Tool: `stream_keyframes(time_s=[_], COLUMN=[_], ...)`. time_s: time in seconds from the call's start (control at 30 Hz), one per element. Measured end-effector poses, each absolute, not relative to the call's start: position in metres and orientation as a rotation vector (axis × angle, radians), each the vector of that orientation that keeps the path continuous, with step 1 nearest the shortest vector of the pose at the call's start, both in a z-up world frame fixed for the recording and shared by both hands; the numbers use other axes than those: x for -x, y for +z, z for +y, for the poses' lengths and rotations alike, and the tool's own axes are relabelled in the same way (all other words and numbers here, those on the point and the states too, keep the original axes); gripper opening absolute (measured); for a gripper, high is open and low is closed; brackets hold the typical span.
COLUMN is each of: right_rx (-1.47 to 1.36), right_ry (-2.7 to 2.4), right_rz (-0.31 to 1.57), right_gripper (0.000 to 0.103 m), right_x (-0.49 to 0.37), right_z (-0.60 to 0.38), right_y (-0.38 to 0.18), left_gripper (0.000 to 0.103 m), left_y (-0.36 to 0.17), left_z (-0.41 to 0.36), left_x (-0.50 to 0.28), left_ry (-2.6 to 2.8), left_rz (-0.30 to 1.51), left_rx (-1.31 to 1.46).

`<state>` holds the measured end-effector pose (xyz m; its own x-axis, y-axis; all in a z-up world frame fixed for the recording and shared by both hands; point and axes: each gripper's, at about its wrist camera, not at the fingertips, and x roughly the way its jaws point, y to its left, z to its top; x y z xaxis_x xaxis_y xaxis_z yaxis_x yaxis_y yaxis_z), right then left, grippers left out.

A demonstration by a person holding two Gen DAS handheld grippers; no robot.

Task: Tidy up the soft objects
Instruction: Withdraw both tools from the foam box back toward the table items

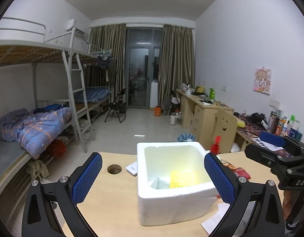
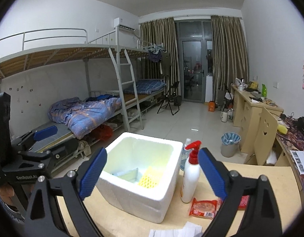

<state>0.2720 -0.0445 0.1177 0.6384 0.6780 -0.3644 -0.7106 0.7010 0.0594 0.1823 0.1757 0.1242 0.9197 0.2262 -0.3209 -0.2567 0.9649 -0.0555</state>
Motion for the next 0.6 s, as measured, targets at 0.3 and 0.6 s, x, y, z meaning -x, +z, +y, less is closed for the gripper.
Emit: stream_keyframes(time_s=[0.3, 0.6], right_rx=[0.078, 0.05], right_ry=[0.765, 0.721], right_rz=[0.32, 0.252], right_gripper=[0.096, 0.098], right_x=[-0.243, -0.209], right_z=[-0.081, -0.121], right_y=[0.124, 0.125], left_gripper=[0.103, 0.103], left_y=[0.142, 0.146], left_z=[0.148, 0.119], left_x=[-0.14, -0.102], left_ry=[0.209, 0.168], left_rz=[0.259, 0.193], left_rx=[0.088, 0.113])
